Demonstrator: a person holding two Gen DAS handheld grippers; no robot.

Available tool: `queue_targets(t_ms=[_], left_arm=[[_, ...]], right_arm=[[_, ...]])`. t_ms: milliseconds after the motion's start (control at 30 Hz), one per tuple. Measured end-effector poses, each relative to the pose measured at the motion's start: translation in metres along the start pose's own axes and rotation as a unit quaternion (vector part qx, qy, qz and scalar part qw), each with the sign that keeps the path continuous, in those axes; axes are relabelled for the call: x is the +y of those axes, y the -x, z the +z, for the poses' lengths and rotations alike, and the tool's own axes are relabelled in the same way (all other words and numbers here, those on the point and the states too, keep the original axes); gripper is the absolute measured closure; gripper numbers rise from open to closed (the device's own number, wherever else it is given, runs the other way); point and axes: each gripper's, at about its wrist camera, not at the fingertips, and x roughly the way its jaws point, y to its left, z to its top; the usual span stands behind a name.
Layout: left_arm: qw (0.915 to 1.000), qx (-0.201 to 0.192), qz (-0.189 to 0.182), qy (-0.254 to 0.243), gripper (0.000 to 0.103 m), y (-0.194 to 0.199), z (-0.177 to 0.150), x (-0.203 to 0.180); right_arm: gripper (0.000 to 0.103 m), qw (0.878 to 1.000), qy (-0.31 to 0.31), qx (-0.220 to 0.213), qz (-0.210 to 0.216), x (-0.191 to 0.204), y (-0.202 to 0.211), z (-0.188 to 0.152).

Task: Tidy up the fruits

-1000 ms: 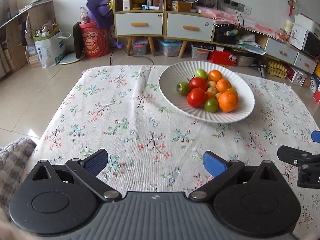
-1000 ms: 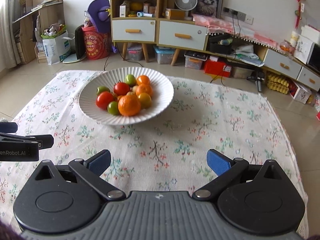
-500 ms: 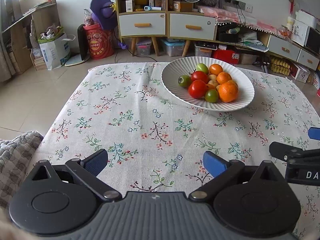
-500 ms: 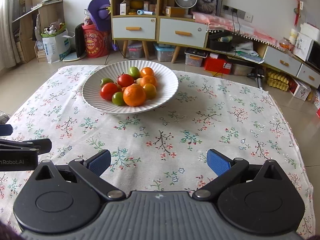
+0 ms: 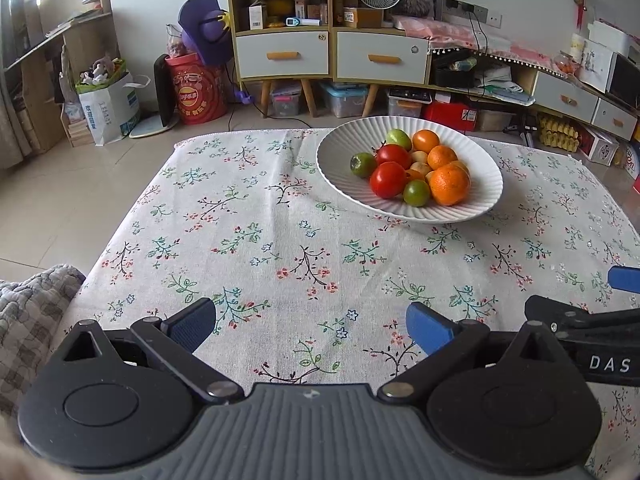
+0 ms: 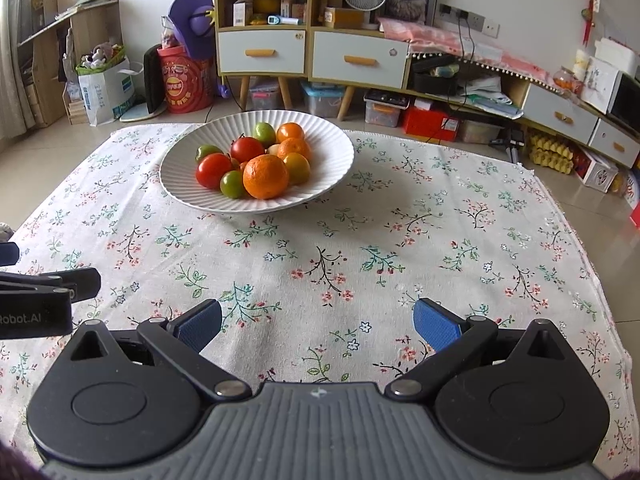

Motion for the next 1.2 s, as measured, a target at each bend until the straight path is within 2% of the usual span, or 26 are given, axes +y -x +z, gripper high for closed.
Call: queue_targets(t_ms=[1200], left_arm=[[0.9999,0.006,0.001,-0.008,0.0,-0.0018,-0.0034,-0.0024]], right_arm=[[0.001,1.0,-0.008,-0.006,0.005,0.0004,0.0016,0.001]])
